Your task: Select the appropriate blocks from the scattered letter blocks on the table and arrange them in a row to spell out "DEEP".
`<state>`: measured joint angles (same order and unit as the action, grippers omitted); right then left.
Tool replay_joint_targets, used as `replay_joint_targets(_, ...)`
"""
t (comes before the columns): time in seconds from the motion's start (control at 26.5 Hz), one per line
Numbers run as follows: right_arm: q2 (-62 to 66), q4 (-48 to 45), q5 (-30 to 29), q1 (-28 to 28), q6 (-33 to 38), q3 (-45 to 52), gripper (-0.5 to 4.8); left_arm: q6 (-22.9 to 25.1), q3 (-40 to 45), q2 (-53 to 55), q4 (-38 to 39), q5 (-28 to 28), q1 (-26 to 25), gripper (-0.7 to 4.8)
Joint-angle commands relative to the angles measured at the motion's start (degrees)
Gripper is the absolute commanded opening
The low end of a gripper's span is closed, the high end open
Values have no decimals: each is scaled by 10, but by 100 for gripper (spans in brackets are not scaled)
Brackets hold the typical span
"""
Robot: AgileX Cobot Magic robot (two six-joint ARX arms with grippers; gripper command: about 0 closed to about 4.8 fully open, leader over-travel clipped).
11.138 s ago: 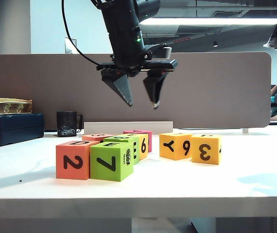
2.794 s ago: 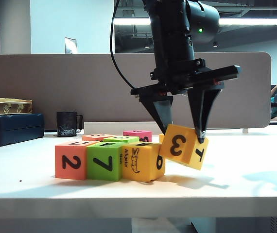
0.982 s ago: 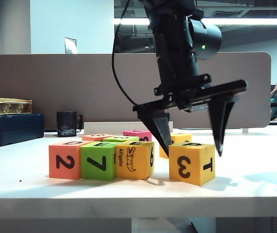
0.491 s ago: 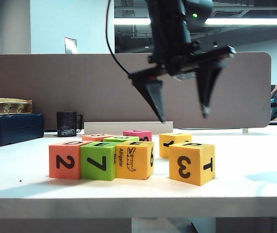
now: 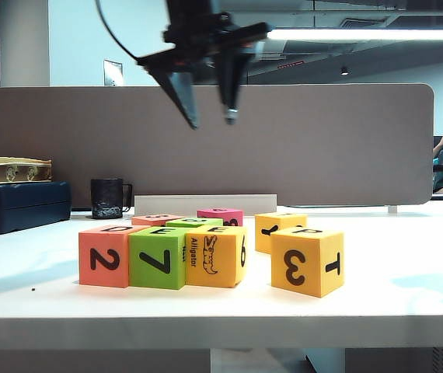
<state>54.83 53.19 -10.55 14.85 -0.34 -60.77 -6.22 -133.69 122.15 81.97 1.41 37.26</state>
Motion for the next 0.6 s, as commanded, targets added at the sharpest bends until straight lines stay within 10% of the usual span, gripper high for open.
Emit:
replay_joint_targets(0.04, 11, -12, -1, 0, -2, -2, -6, 9, -2, -16, 3, 3, -22, 237)
replay_joint_targets(0.6, 143, -26, -66, 2, -1, -1, -5, 74, -2, -30, 3, -18, -58, 73)
